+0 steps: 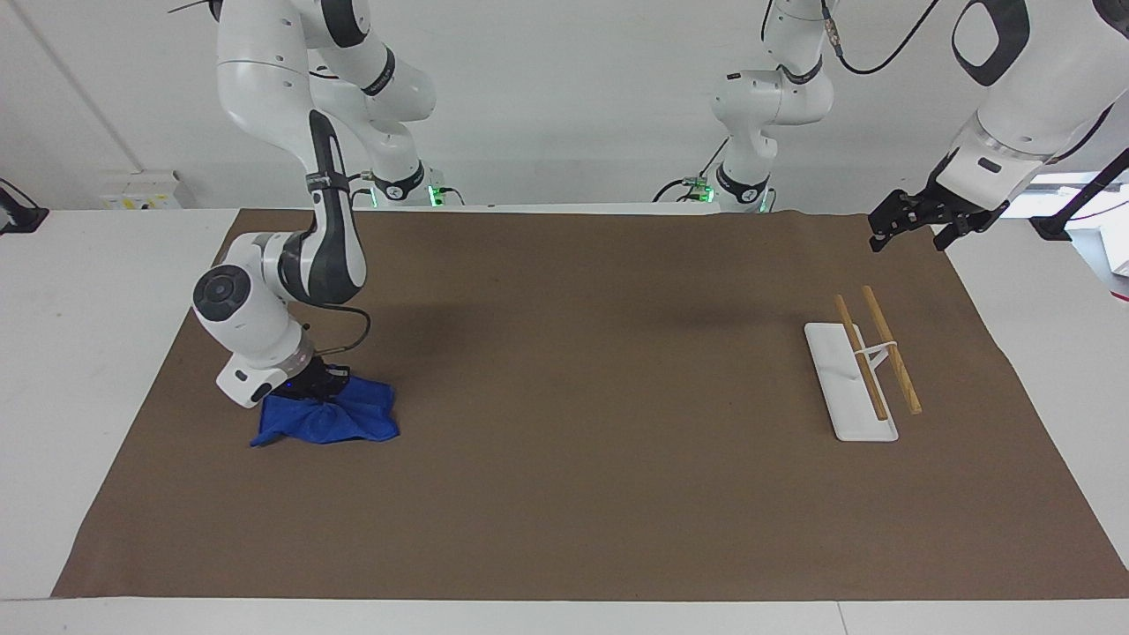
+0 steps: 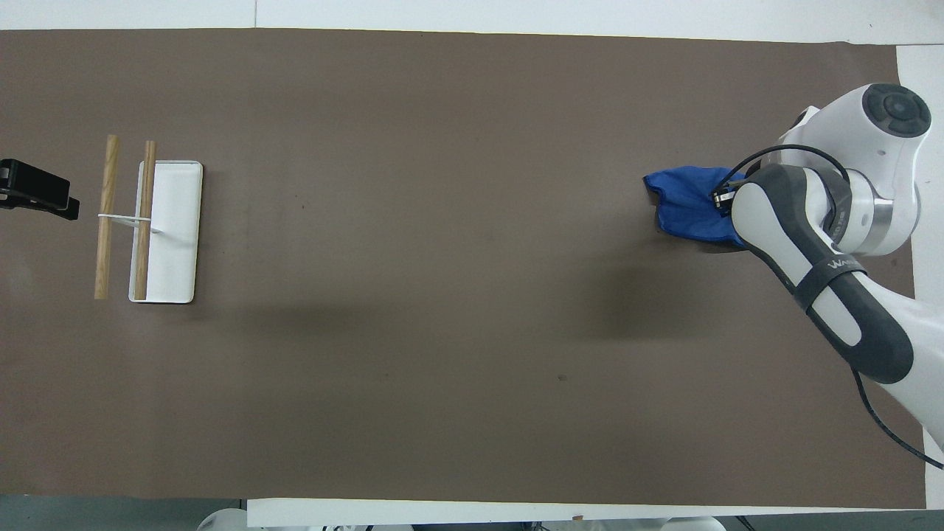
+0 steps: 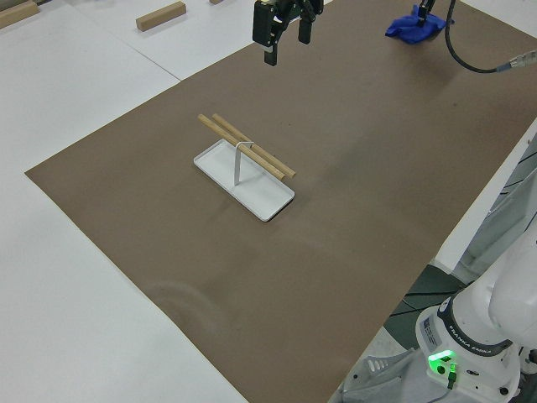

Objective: Right arm passes towel to left arm to hang
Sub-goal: 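Grasp the blue towel edge with the right gripper and lift it, then carry the towel toward center while the left gripper reaches toward it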

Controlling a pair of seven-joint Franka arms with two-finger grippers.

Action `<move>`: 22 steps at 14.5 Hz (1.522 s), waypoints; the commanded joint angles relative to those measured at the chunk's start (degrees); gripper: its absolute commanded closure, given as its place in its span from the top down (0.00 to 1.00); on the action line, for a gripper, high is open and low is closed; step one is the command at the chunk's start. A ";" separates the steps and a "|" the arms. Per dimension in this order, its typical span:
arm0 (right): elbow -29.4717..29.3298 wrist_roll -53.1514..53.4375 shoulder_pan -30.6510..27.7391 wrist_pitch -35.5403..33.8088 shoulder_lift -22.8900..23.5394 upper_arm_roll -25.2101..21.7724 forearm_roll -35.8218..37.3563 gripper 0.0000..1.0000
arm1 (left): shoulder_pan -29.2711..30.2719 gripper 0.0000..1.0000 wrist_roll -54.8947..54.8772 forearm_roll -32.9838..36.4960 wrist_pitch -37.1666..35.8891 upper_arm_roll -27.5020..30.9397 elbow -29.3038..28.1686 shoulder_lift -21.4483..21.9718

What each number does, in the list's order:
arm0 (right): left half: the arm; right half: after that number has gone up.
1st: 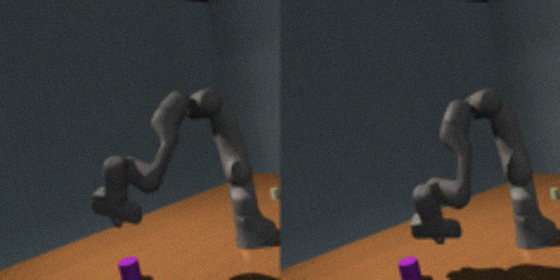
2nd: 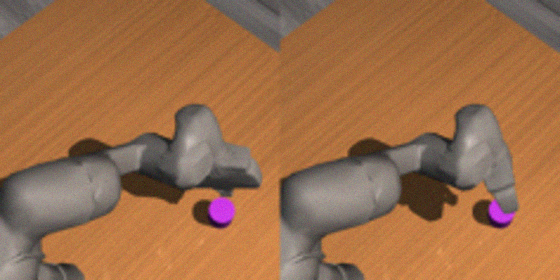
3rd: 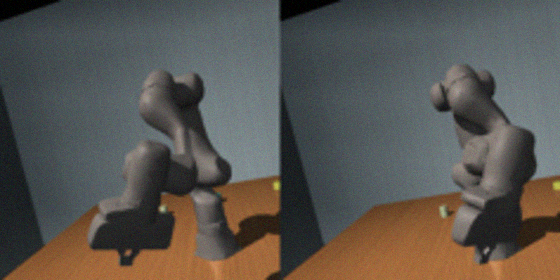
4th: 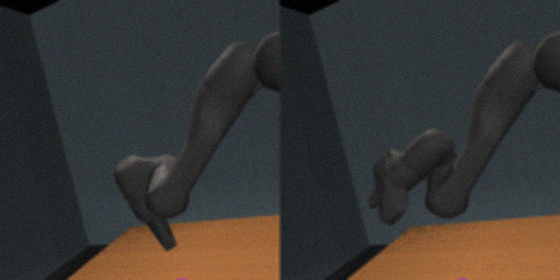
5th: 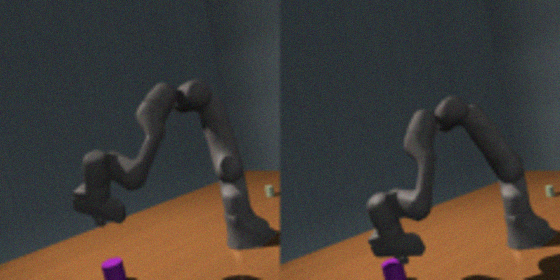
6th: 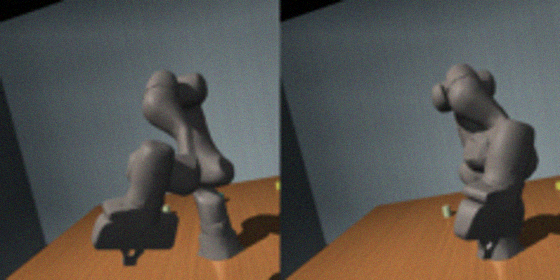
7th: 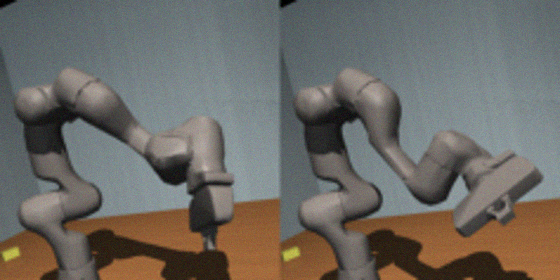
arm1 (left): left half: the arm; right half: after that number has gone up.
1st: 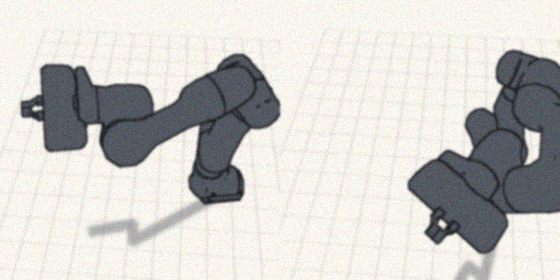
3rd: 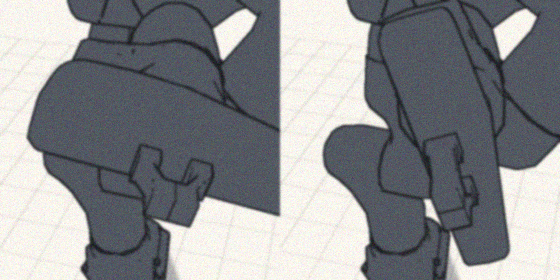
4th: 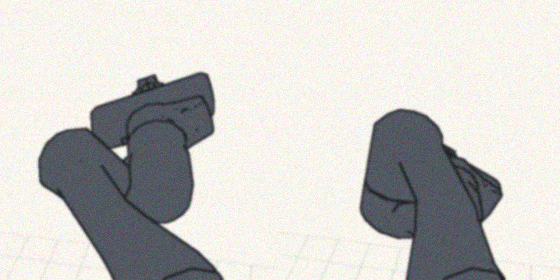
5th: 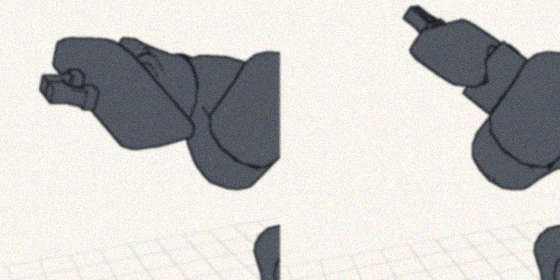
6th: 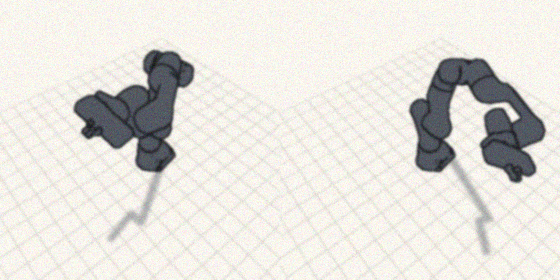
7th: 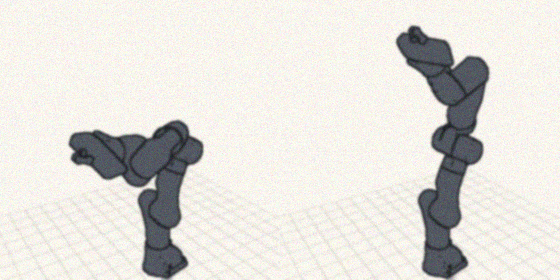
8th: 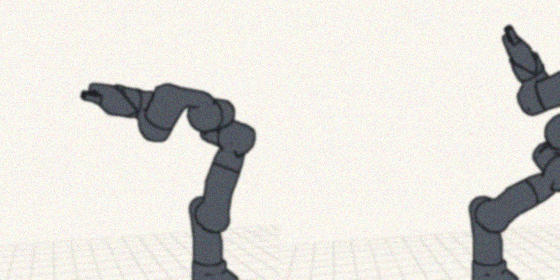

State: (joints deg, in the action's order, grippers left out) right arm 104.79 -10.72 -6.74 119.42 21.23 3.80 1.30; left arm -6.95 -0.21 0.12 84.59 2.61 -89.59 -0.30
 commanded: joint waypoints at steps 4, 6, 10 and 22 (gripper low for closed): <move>-13.97 1.56 -0.11 -16.47 -0.66 6.12 -3.04 0.00 | 2.37 1.00 2.32 0.06 -1.35 0.99 -1.72 1.00; -16.28 6.21 0.06 -18.78 -0.66 6.92 -11.02 0.00 | 2.11 1.00 2.75 0.06 -2.49 0.99 -4.53 2.58; -15.84 18.76 1.73 -18.79 -0.75 7.27 -25.09 0.00 | -0.25 1.00 21.95 0.06 -0.05 0.20 -8.32 4.34; -8.72 58.50 10.34 -8.25 -3.30 10.61 -49.46 0.00 | -19.22 1.00 86.84 -6.71 32.21 -0.24 -18.52 2.85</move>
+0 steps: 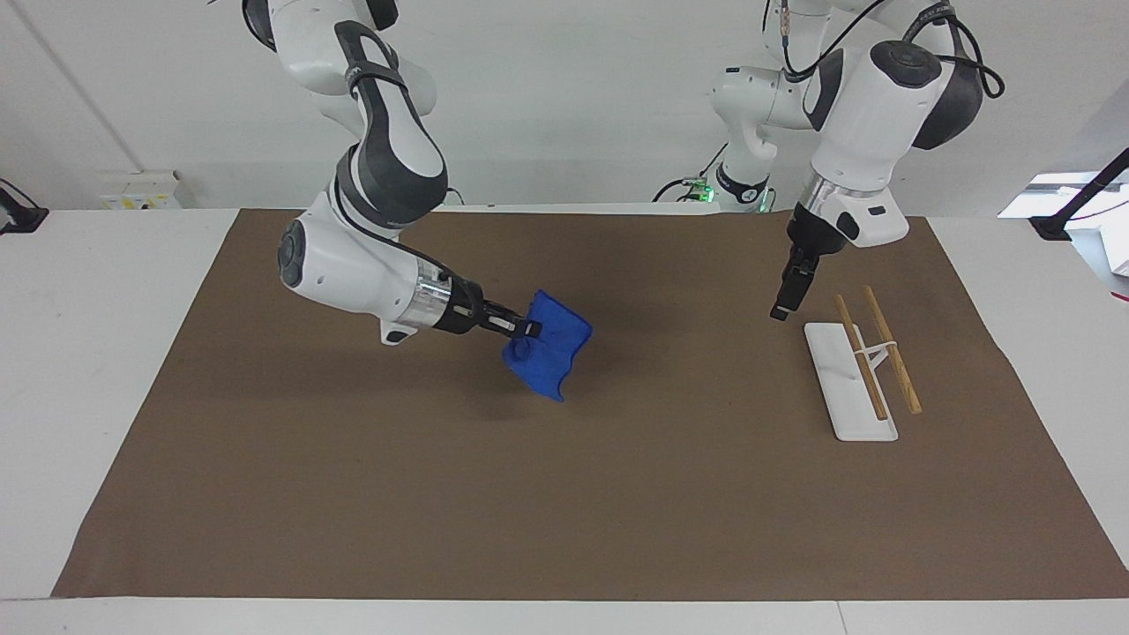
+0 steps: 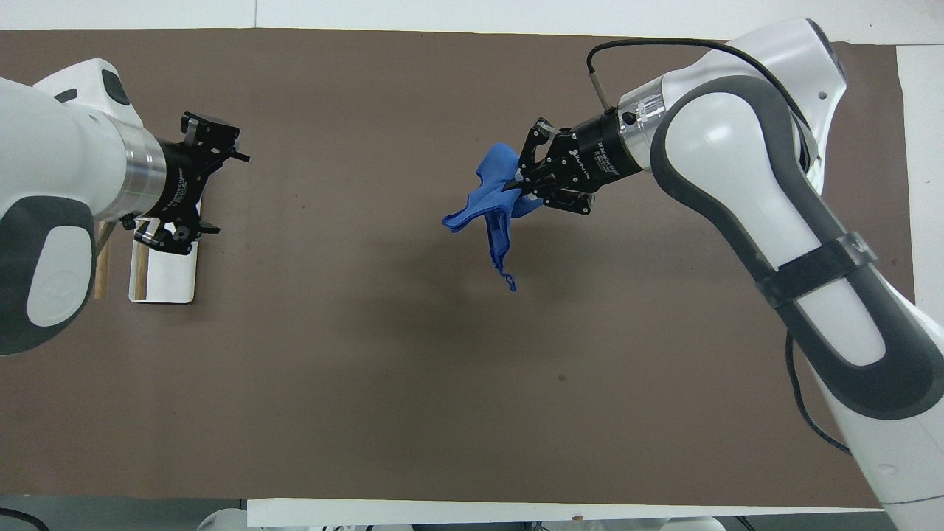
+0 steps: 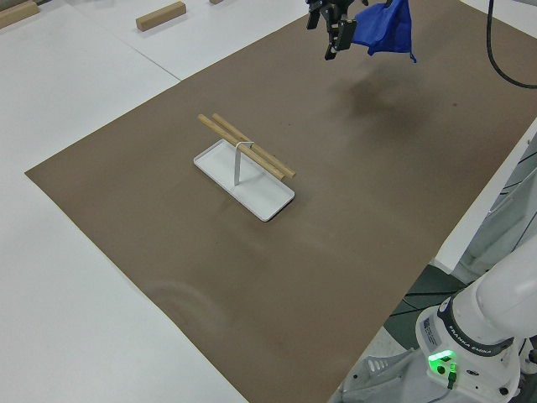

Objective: Right arm passes towel to left arm to hang
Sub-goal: 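Carry the towel toward center while the left gripper reaches toward it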

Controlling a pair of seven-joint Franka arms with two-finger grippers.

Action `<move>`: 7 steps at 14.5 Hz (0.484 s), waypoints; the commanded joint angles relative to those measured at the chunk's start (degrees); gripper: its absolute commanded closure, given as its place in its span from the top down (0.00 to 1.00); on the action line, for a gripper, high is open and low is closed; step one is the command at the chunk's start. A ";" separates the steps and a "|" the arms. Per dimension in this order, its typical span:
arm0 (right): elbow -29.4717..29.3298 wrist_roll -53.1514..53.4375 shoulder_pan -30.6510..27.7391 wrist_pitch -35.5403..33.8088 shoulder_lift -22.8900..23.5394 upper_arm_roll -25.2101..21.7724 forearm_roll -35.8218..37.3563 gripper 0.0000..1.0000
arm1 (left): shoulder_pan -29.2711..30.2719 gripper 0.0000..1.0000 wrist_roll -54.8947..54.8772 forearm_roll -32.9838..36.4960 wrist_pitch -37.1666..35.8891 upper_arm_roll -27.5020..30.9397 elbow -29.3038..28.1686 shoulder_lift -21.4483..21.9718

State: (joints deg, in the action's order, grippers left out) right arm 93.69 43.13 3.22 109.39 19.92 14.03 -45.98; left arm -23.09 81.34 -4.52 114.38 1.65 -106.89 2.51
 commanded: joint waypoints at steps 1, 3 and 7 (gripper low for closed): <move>2.37 5.64 1.43 2.14 -1.99 0.30 -4.09 0.00 | -5.36 1.00 8.20 -2.16 3.12 0.81 -1.39 -0.13; 2.29 7.14 2.05 2.23 -1.99 0.39 -6.74 0.00 | -9.14 1.00 14.00 -2.16 6.54 0.81 -1.30 -1.80; 2.29 8.64 3.63 2.32 -2.08 0.30 -8.33 0.01 | -11.89 0.94 16.14 -2.07 9.46 0.81 -1.21 -4.35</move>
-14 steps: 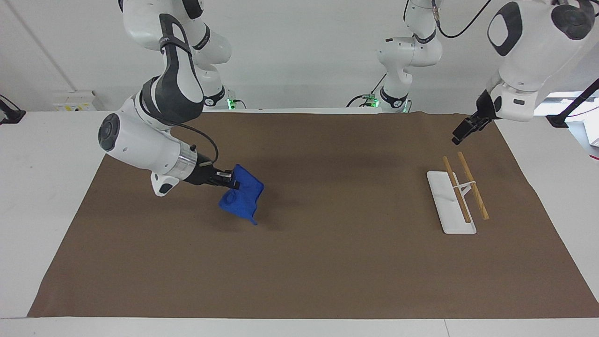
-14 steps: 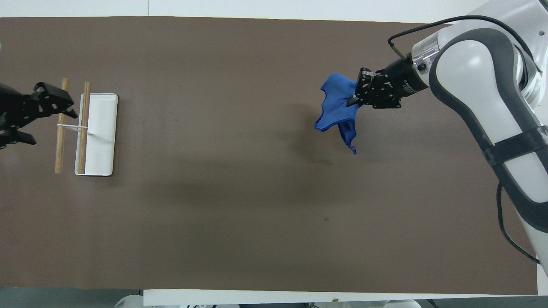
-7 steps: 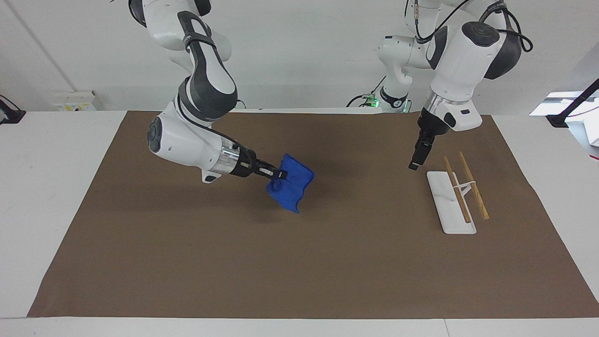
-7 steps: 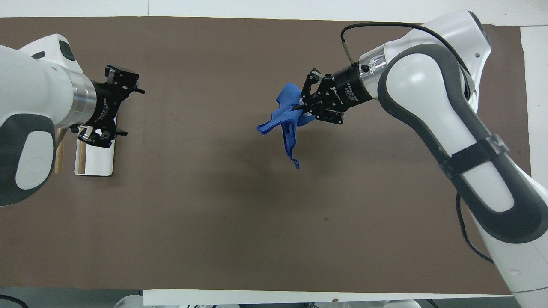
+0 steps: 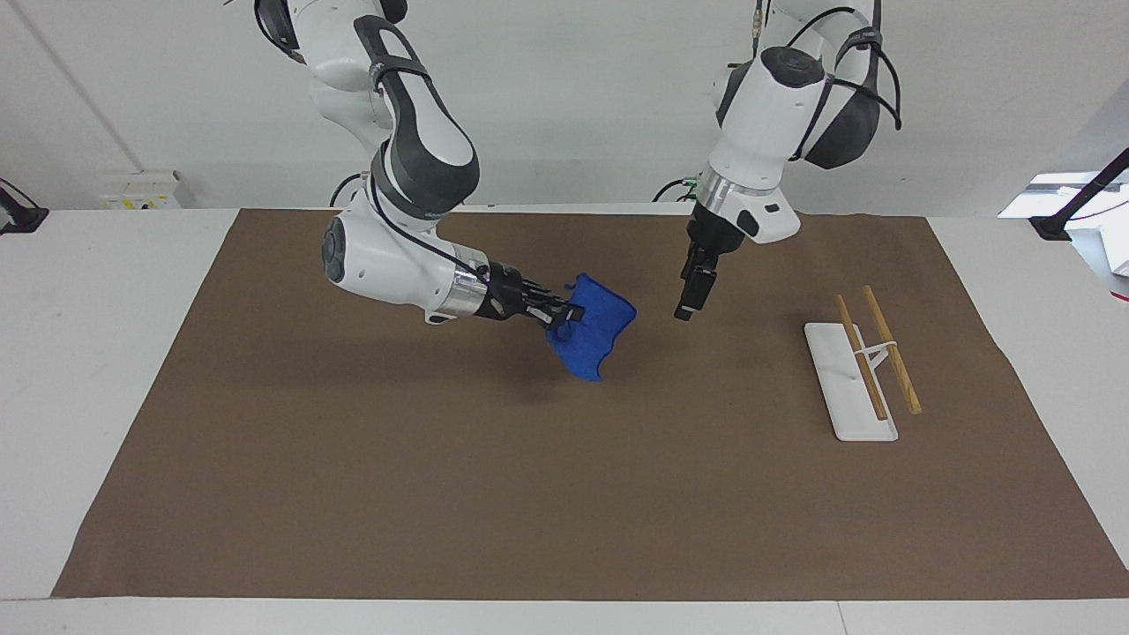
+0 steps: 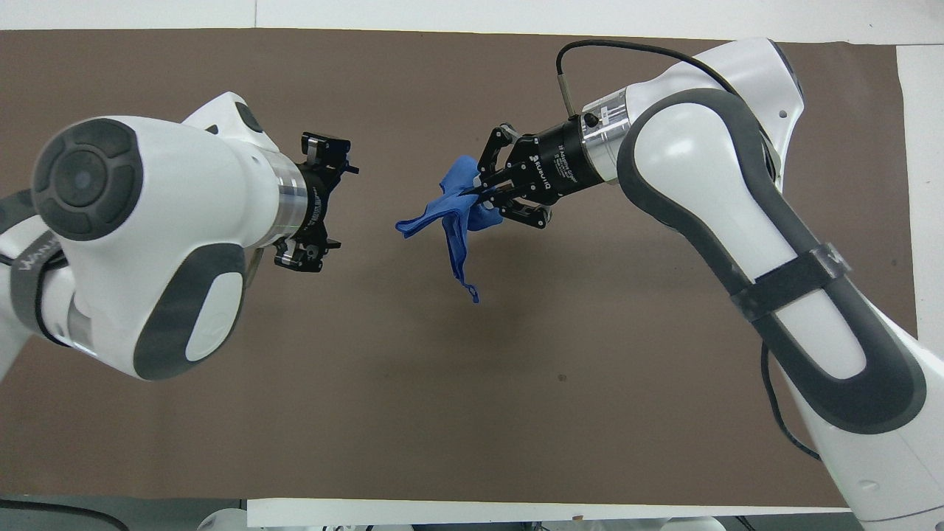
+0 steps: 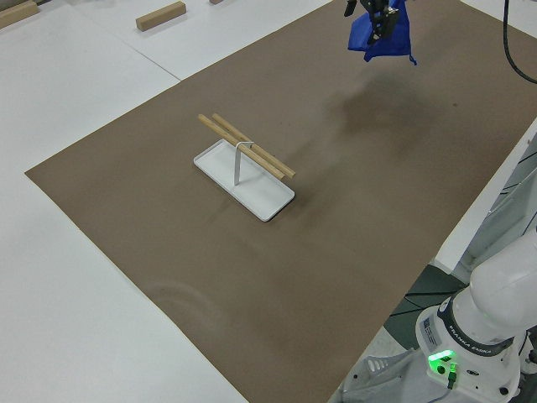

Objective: Right arm passes towel to left arm to hang
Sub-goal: 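Carry the towel toward center while the left gripper reaches toward it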

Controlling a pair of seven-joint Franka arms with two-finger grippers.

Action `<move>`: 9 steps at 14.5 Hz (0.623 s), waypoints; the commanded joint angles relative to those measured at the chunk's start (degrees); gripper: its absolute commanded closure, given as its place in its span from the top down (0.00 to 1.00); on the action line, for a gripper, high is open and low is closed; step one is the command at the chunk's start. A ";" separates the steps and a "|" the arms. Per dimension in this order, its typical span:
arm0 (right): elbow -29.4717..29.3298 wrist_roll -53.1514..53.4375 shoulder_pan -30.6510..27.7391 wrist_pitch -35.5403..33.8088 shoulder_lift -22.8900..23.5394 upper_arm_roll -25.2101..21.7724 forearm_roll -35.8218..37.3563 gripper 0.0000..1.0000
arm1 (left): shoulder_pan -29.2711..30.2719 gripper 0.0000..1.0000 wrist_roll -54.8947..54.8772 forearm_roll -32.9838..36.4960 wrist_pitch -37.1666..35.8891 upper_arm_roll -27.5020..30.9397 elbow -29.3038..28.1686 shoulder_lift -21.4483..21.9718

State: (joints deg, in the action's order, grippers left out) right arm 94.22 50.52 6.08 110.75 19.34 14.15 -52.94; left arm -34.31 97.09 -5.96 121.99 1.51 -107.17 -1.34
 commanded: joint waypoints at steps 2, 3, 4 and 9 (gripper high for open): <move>1.93 3.08 1.65 2.97 -1.49 0.17 -1.29 0.01 | -0.93 0.82 0.38 -0.63 1.93 0.95 -1.02 -0.50; 1.93 3.18 2.09 3.41 -1.49 0.17 -1.29 0.01 | -1.37 0.77 0.11 -0.63 2.11 0.95 -1.02 -0.68; 1.93 3.35 2.18 3.59 -1.49 0.26 -1.29 0.01 | -1.54 0.75 -0.06 -0.63 3.15 0.95 -1.20 -0.85; 1.93 4.67 2.97 3.77 -1.41 0.17 -1.82 0.01 | -4.10 0.75 1.51 -0.72 3.43 0.86 -4.80 0.03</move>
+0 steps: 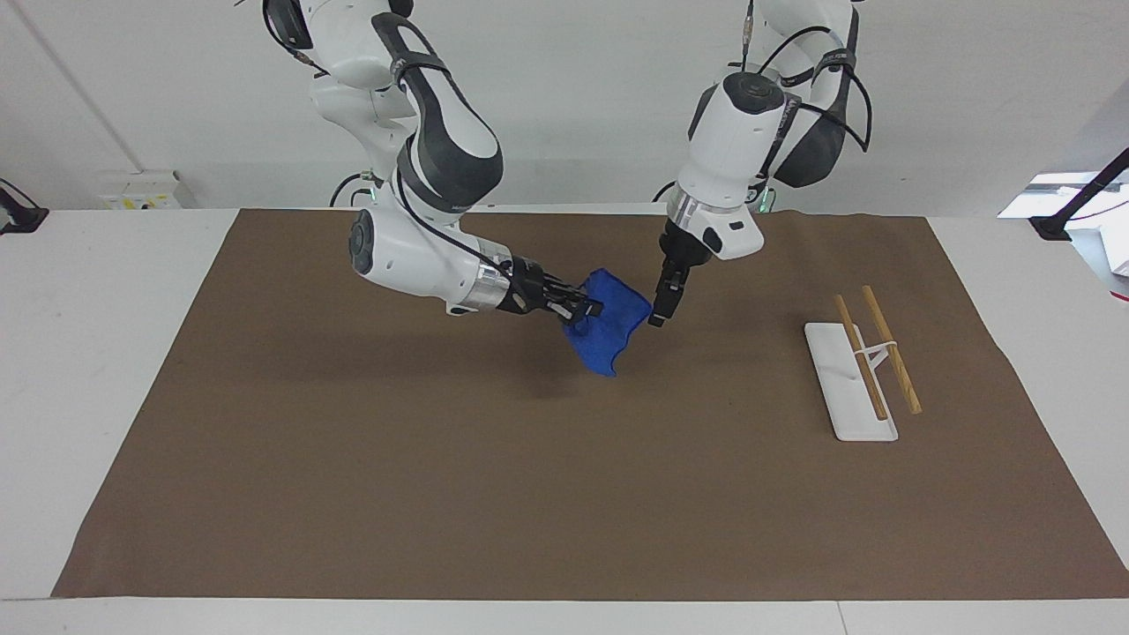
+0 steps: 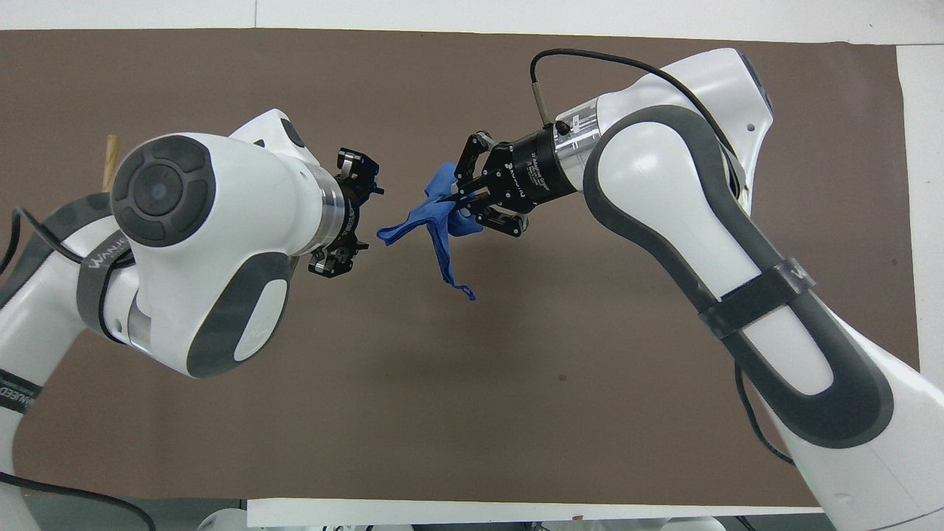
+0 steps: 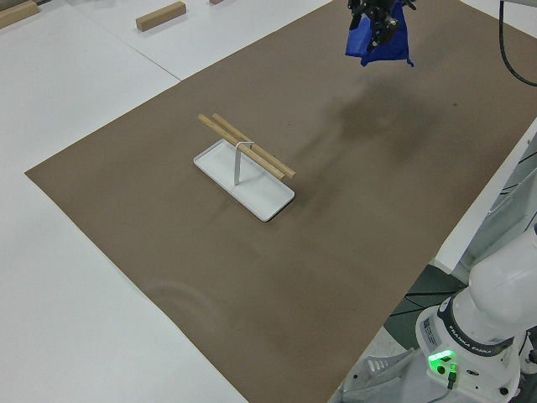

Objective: Right arm passes towel to left arm to hang
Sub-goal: 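Carry the towel toward center while the left gripper reaches toward it, then close the left gripper on the towel beside the right gripper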

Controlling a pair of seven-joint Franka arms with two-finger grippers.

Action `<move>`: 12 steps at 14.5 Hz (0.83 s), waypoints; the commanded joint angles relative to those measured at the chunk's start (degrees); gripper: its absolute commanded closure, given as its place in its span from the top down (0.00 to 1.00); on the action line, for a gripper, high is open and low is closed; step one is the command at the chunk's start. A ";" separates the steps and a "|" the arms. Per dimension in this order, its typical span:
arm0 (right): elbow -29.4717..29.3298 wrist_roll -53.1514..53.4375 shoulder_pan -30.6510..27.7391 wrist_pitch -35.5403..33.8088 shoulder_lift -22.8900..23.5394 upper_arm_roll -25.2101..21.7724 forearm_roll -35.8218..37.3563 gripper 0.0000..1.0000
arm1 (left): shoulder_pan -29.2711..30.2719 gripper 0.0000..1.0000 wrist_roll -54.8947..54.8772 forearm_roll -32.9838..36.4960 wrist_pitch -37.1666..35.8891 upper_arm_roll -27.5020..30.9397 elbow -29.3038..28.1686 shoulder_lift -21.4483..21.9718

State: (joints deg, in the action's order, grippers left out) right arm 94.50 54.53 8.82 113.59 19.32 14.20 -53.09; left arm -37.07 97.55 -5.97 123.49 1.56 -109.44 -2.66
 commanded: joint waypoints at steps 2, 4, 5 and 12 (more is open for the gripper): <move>1.65 0.67 0.23 1.19 -1.39 0.13 -1.67 0.01 | -1.69 0.73 2.21 -0.71 2.10 0.81 -3.50 1.52; 1.74 0.75 0.32 2.50 -1.39 0.22 -1.67 0.01 | -1.69 0.59 2.30 -0.71 3.16 0.81 -3.94 1.78; 1.74 0.75 1.02 2.60 -1.39 0.13 -1.67 0.01 | -1.60 0.50 2.30 -0.71 3.16 0.81 -4.03 1.79; 2.36 0.84 1.38 3.39 -1.48 0.13 -1.67 0.01 | -1.25 0.02 2.30 -0.71 3.25 0.90 -3.94 1.70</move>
State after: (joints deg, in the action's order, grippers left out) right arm 94.96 54.62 10.28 115.92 19.32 14.21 -53.14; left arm -37.90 99.32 -5.97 125.19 1.83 -111.27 -2.44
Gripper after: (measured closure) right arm 0.934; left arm 0.846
